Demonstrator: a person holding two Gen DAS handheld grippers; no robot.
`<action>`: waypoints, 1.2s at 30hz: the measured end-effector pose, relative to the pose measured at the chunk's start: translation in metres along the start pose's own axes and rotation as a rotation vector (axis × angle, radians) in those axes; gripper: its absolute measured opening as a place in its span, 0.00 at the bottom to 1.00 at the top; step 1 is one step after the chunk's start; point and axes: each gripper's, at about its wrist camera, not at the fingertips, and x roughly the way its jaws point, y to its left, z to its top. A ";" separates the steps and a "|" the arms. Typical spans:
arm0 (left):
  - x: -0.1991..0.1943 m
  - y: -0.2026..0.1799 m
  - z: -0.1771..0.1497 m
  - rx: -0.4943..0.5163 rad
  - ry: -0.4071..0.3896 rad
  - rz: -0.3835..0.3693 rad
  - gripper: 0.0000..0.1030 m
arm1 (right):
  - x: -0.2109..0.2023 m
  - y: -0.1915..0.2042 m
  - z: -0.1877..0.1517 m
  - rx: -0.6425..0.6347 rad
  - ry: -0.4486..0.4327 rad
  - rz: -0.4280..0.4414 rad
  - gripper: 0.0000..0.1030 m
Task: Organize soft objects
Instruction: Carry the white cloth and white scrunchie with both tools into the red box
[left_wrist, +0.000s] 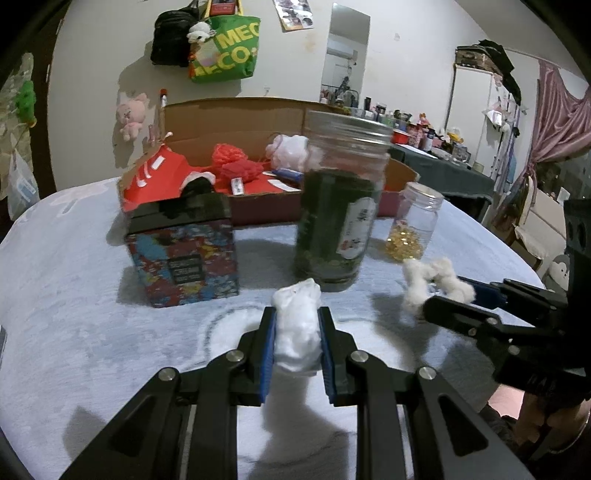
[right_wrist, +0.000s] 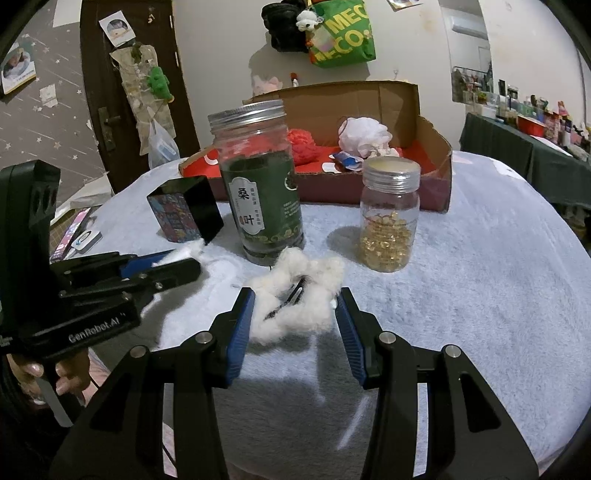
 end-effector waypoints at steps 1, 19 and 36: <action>-0.001 0.004 0.000 -0.005 -0.001 0.005 0.22 | 0.000 -0.002 0.000 0.001 0.000 -0.005 0.42; -0.020 0.085 -0.002 -0.065 0.001 0.150 0.22 | -0.012 -0.058 0.001 0.073 0.021 -0.078 0.42; 0.000 0.121 0.026 0.087 0.024 0.128 0.22 | 0.006 -0.093 0.035 -0.072 0.084 -0.137 0.42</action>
